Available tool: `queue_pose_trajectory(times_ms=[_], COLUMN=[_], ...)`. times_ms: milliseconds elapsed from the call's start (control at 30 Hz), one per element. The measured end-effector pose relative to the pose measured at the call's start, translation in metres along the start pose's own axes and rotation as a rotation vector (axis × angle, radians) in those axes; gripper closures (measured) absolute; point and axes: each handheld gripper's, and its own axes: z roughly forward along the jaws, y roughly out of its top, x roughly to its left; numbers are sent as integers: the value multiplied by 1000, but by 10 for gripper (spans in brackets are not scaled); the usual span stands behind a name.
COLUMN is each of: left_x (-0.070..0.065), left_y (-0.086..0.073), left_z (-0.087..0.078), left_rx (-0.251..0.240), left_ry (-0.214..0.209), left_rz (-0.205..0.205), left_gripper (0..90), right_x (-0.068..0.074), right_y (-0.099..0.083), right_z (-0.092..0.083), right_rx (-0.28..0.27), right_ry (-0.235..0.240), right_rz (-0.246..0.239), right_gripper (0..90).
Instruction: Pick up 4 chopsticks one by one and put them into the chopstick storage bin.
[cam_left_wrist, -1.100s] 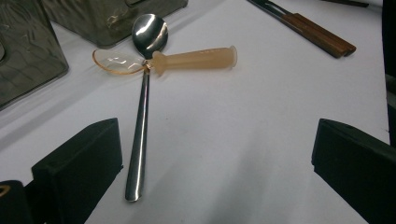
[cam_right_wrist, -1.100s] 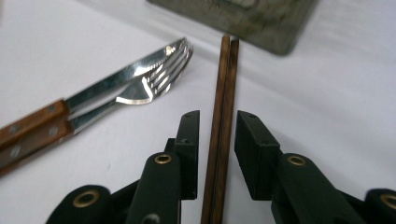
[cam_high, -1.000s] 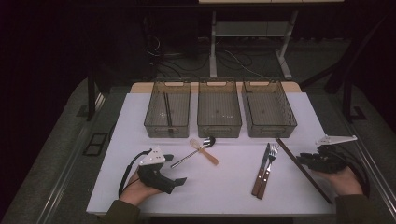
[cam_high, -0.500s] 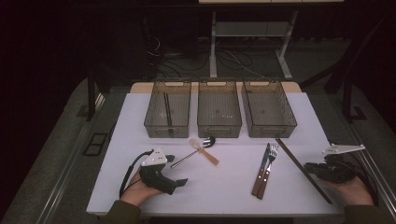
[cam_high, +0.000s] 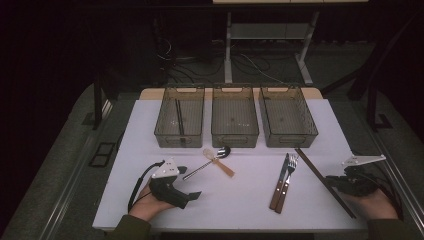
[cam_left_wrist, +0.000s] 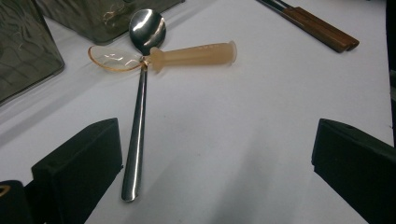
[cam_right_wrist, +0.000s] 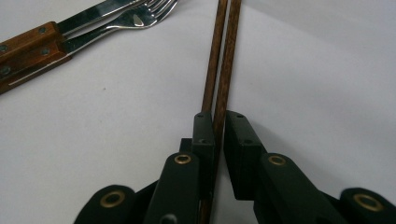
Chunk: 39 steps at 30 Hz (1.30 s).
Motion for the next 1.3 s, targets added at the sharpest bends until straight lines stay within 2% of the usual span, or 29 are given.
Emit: queue_pose_trajectory(times_ms=[267,367,600,933,1300], left_x=[0,0,0,-2,-1], left_y=[0,0,0,0,0], left_z=[0,0,1,2,1], left_rx=[1,5,7,0,2], left_ry=[0,0,-1,-2,-1], left_rz=[1,5,3,-4,-1], left_gripper=[9,9,9,9,9], right_x=[-1,1,1,2,-1], right_y=[-1,0,-1,-1,-3], right_z=[3,3,5,5,4], right_rx=[4,2,-6,-6,-24], right_ry=[-12,-36,-41,-54,-42], right_rz=[-10,-28,-32,-9,19], right_gripper=[817,816,821,835,843])
